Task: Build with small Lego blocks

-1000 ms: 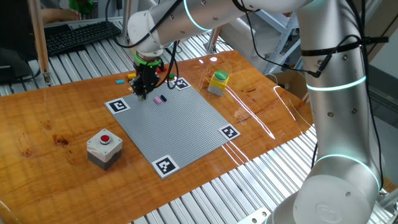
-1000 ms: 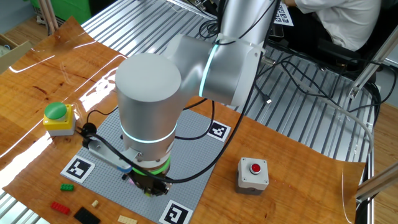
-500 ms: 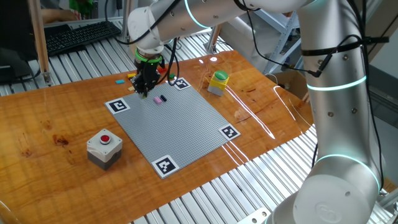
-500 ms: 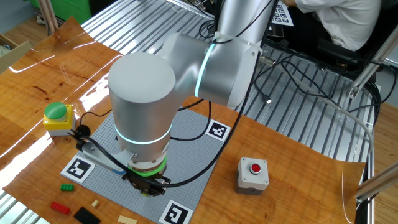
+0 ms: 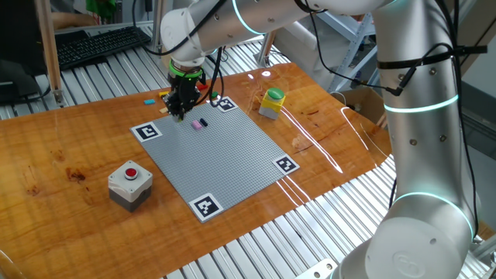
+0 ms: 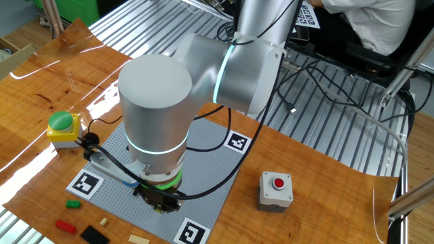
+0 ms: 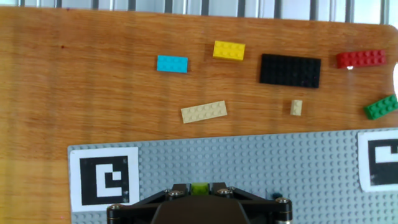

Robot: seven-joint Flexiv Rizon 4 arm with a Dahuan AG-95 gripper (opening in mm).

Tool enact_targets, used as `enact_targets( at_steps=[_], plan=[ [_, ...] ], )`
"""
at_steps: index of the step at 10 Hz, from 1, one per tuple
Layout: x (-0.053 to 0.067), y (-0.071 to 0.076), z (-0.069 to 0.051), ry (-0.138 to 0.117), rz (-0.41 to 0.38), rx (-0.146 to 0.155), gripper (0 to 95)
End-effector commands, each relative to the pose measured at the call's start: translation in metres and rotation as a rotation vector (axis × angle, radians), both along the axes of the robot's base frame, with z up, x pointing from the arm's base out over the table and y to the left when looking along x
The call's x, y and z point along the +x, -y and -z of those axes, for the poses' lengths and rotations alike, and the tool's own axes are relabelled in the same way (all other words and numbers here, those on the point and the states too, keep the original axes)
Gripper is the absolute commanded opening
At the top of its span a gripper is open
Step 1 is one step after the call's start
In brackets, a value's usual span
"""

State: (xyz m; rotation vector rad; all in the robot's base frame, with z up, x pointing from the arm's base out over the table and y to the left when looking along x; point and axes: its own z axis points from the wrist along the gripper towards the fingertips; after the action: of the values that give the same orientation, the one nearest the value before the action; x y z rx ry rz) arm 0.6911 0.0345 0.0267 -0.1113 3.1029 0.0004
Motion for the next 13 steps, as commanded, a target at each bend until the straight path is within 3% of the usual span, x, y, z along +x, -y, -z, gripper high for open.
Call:
enact_targets(
  at_steps=[1,7,13],
  plan=[
    [0.003,0.0,0.004,0.0,0.001,0.009,0.0],
    [0.005,-0.003,0.015,0.009,0.009,0.02,0.0],
    [0.005,-0.003,0.017,0.008,-0.005,0.019,0.0]
  ],
)
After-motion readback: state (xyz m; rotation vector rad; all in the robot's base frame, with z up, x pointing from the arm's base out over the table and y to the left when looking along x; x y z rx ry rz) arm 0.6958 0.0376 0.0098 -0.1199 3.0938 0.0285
